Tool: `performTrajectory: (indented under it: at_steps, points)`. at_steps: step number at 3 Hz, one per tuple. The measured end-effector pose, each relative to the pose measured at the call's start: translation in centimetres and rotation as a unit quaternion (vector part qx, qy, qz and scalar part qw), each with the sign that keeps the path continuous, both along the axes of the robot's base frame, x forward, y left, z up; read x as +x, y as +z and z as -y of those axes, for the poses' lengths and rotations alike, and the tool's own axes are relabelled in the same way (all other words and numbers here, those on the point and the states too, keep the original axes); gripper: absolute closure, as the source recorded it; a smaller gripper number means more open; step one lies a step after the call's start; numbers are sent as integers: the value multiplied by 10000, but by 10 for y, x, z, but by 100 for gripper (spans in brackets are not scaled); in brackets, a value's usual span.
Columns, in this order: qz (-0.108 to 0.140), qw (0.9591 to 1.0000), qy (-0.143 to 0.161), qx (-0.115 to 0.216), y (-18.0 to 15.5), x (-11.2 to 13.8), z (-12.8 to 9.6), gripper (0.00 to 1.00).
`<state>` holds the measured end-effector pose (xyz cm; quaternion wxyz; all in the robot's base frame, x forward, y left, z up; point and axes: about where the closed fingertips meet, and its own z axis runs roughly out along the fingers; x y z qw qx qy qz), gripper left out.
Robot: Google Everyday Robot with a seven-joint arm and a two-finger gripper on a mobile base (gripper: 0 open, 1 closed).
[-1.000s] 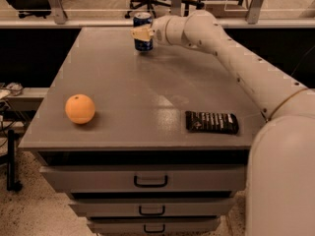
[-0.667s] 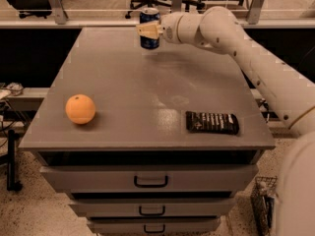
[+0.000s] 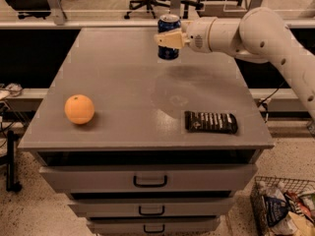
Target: Move pepsi can near rxbar chocolate
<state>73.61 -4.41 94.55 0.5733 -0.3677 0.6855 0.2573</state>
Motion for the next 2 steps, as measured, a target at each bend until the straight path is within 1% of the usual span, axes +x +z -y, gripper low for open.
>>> performTrajectory:
  at_steps: [1,2]
  points:
    - [8,9995,318,-30,-11,-44,18,100]
    - [53,9985,542,-63,-20,-82,34,100]
